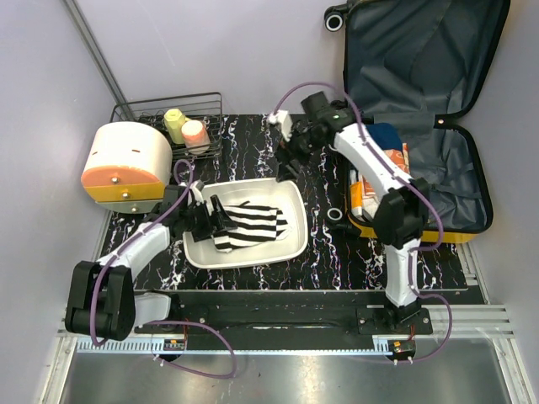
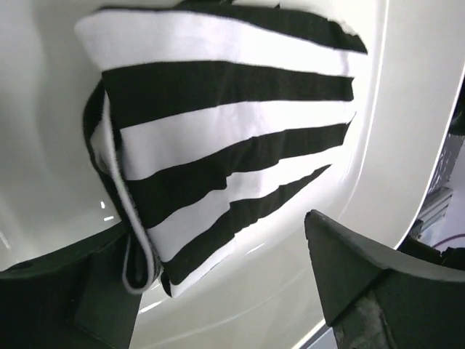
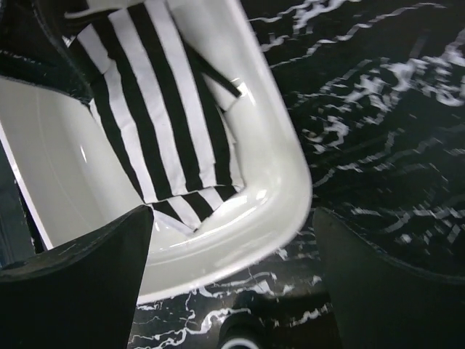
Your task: Open, take out, and arrange the luggage
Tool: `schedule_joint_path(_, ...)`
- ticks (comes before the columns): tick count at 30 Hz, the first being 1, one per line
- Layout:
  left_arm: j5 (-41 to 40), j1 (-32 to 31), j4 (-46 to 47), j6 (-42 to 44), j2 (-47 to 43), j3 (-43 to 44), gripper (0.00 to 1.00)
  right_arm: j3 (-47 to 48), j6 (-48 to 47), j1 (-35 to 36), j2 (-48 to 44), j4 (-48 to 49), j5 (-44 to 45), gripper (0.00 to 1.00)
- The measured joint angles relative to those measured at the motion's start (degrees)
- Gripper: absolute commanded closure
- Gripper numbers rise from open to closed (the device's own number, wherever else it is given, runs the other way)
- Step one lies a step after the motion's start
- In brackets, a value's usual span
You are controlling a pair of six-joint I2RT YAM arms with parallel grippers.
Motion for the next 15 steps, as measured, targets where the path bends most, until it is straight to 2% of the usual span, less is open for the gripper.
schedule_joint_path(4,-3.89,0.0,-9.31,3.21,-0.2,7.82,0.09,-0.42,6.34,-4.94,-6.75,1.07,3.82,0.0)
schedule_joint_path(7,-7.32,0.0,-15.28,7.74,-2.38,15.28,0.07,-4.15,8.96,-9.7,-14.36,2.08,6.38,0.0)
schedule_joint_path(12,-7.65,0.0,-18.84,16.7,-7.85,25.33,0.07,-12.63,12.92,-23.54,-27.71,2.4,9.18,0.0)
schedule_joint_path(15,-6.1,0.0,-19.21,21.57,-8.79,30.25,0.07,-17.18,14.75,-31.95,-31.98,2.45,10.29,0.0)
